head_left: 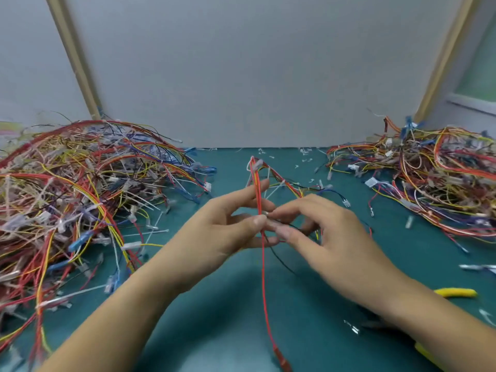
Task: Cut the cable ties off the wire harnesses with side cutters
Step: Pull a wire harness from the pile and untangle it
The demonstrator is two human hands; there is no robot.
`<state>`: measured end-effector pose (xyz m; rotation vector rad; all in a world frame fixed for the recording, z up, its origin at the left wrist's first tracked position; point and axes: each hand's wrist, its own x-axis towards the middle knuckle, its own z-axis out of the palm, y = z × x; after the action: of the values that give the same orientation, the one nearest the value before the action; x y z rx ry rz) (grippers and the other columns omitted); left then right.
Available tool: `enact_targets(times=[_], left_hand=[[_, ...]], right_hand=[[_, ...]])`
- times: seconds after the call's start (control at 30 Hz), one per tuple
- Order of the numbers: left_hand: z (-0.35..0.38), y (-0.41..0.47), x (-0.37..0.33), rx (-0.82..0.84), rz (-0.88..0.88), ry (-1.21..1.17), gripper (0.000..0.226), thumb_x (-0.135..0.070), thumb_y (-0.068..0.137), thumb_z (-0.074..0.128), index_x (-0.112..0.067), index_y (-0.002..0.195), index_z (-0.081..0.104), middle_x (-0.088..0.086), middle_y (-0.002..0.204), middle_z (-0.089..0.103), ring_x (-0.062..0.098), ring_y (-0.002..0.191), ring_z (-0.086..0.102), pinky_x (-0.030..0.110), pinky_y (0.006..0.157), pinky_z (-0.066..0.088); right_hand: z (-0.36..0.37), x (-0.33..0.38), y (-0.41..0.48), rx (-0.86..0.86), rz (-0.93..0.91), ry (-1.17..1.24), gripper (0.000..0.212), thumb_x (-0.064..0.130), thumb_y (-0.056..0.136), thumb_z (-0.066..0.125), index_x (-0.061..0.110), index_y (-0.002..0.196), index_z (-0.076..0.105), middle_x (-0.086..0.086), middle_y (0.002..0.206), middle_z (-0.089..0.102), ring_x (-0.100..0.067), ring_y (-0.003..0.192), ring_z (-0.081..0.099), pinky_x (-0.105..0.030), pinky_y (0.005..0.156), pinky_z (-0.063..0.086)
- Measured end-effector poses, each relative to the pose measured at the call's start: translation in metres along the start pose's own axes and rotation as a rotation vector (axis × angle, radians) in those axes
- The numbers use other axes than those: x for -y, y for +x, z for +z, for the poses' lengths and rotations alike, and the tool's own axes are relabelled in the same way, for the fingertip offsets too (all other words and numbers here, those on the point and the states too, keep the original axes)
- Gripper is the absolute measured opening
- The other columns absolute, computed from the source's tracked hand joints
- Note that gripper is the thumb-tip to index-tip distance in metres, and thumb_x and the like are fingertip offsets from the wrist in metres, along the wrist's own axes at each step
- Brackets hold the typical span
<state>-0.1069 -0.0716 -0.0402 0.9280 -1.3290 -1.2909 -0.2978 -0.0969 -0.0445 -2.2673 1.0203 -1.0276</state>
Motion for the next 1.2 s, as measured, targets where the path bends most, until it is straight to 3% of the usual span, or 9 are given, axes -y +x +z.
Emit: enact_targets(times=[0.1, 0.27, 0.37, 0.43, 0.53, 0.73, 0.97, 1.1, 1.2], left_hand=[[0.004, 0.000, -0.002, -0.115, 0.096, 0.249, 0.028, -0.006, 0.095, 0.055, -0.022, 0.117, 0.062, 0.016, 0.117, 0.061, 0.019, 0.092, 0.070, 0.030, 0.073, 0.060], [-0.007, 0.004, -0.005, -0.242, 0.076, 0.348, 0.032, -0.001, 0.096, 0.055, -0.020, 0.120, 0.065, 0.014, 0.097, 0.071, 0.014, 0.074, 0.070, 0.024, 0.065, 0.058], [-0.011, 0.002, -0.004, -0.120, -0.028, 0.420, 0.027, -0.004, 0.091, 0.065, -0.016, 0.114, 0.068, 0.010, 0.087, 0.076, 0.024, 0.080, 0.073, 0.025, 0.072, 0.058], [-0.010, 0.000, -0.002, -0.067, -0.038, 0.396, 0.025, -0.005, 0.089, 0.069, -0.015, 0.112, 0.068, 0.012, 0.085, 0.075, 0.030, 0.079, 0.073, 0.030, 0.075, 0.058], [-0.007, -0.001, -0.002, -0.057, 0.014, 0.349, 0.028, -0.004, 0.090, 0.066, -0.012, 0.117, 0.066, 0.013, 0.083, 0.073, 0.022, 0.072, 0.072, 0.027, 0.071, 0.058], [-0.002, -0.001, -0.001, -0.014, 0.061, 0.378, 0.031, -0.004, 0.092, 0.062, -0.011, 0.122, 0.063, 0.006, 0.078, 0.066, 0.010, 0.072, 0.065, 0.019, 0.071, 0.052], [0.000, -0.002, -0.004, -0.003, 0.059, 0.374, 0.033, -0.004, 0.088, 0.067, -0.014, 0.120, 0.065, -0.002, 0.078, 0.065, 0.007, 0.078, 0.065, 0.012, 0.073, 0.048], [0.000, -0.001, -0.002, 0.006, 0.058, 0.356, 0.034, -0.005, 0.088, 0.067, -0.014, 0.120, 0.065, -0.001, 0.080, 0.066, 0.011, 0.082, 0.067, 0.018, 0.081, 0.053], [0.000, -0.001, -0.001, 0.013, 0.060, 0.342, 0.035, -0.007, 0.087, 0.067, -0.015, 0.120, 0.065, -0.001, 0.080, 0.068, 0.010, 0.083, 0.068, 0.017, 0.080, 0.053]], right_hand=[[0.001, -0.008, 0.004, -0.035, 0.077, 0.081, 0.015, 0.013, 0.091, 0.068, 0.028, 0.093, 0.068, 0.014, 0.077, 0.062, -0.013, 0.069, 0.061, -0.011, 0.055, 0.042], [0.004, -0.012, 0.004, -0.154, 0.038, 0.206, 0.024, 0.003, 0.091, 0.065, 0.026, 0.095, 0.070, 0.006, 0.081, 0.060, -0.016, 0.073, 0.061, -0.036, 0.067, 0.059], [0.006, -0.011, 0.004, -0.173, 0.026, 0.212, 0.024, -0.001, 0.090, 0.064, 0.022, 0.095, 0.070, 0.004, 0.082, 0.059, -0.015, 0.075, 0.060, -0.034, 0.069, 0.060], [0.007, -0.010, 0.002, -0.143, -0.031, 0.053, 0.020, 0.004, 0.090, 0.067, 0.023, 0.095, 0.071, 0.007, 0.086, 0.060, -0.011, 0.084, 0.061, -0.024, 0.079, 0.052], [0.009, -0.006, 0.000, -0.088, -0.139, -0.153, 0.011, 0.015, 0.090, 0.069, 0.024, 0.096, 0.072, 0.009, 0.094, 0.061, -0.011, 0.095, 0.058, -0.026, 0.086, 0.044], [0.014, -0.003, -0.002, -0.026, -0.033, 0.054, 0.005, 0.014, 0.091, 0.069, 0.019, 0.090, 0.067, 0.010, 0.084, 0.069, -0.010, 0.082, 0.064, -0.035, 0.076, 0.050], [0.016, -0.003, -0.004, 0.008, 0.024, 0.139, 0.008, 0.011, 0.092, 0.066, 0.017, 0.089, 0.061, 0.012, 0.070, 0.063, -0.006, 0.071, 0.060, -0.022, 0.067, 0.047], [0.018, -0.004, -0.005, 0.012, 0.033, 0.147, 0.012, 0.014, 0.093, 0.065, 0.022, 0.087, 0.059, -0.001, 0.067, 0.061, -0.013, 0.063, 0.053, -0.038, 0.066, 0.046], [0.018, -0.005, -0.006, 0.006, 0.031, 0.135, 0.013, 0.017, 0.093, 0.064, 0.026, 0.086, 0.058, -0.001, 0.067, 0.060, -0.014, 0.063, 0.053, -0.042, 0.066, 0.046]])
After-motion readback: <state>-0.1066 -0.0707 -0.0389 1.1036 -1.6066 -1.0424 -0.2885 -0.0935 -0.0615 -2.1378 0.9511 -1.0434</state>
